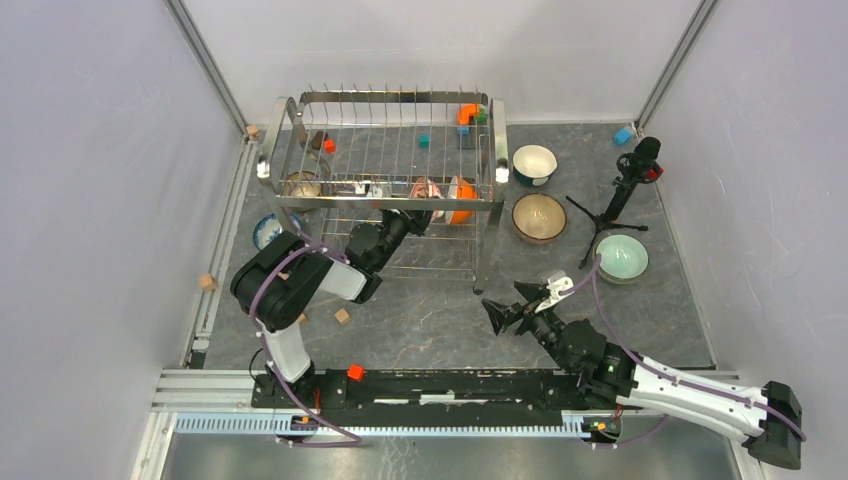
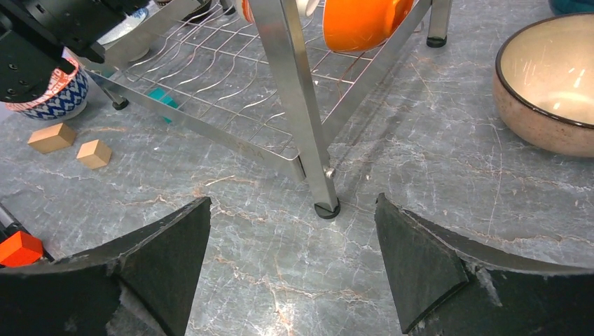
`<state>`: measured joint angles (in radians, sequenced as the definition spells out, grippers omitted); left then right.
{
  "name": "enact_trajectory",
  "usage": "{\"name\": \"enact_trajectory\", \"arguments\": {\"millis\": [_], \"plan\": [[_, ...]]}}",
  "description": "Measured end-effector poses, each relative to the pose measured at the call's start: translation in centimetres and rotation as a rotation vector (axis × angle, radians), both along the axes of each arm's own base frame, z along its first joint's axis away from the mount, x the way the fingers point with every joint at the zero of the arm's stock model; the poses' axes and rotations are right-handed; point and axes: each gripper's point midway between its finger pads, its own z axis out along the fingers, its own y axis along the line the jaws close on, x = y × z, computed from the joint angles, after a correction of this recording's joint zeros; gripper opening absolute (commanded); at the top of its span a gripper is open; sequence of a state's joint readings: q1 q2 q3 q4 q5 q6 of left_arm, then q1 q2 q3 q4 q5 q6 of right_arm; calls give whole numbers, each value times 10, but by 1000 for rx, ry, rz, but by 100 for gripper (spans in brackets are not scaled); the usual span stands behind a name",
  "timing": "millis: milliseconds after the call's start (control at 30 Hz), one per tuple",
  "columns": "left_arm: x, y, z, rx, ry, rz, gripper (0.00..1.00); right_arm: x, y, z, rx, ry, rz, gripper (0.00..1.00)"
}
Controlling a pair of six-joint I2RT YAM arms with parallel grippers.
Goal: Unload the bowls from the dish rack
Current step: Pick up the bowl from the dish rack, then place the bowl at the center of the board.
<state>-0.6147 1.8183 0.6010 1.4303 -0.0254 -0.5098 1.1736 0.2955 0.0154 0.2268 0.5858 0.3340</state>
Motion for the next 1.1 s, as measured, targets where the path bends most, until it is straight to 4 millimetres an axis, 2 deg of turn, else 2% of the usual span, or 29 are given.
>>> {"name": "enact_trajectory", "arguments": {"millis": [233, 433, 733, 933, 1100], "plan": [[-15, 7, 11, -31, 1, -11, 2, 2, 2, 6, 0, -27, -2, 93], [-37, 10, 16, -56, 14, -41, 2, 3, 2, 12, 2, -40, -3, 93], [-79, 5, 10, -54, 38, -111, 2, 8, 7, 20, -36, -40, -17, 90], [-105, -3, 18, -75, 39, -163, 2, 19, 12, 34, -59, -39, -42, 88], [-118, -3, 29, -90, 33, -173, 2, 33, 14, 48, -58, -31, -70, 89]]}}
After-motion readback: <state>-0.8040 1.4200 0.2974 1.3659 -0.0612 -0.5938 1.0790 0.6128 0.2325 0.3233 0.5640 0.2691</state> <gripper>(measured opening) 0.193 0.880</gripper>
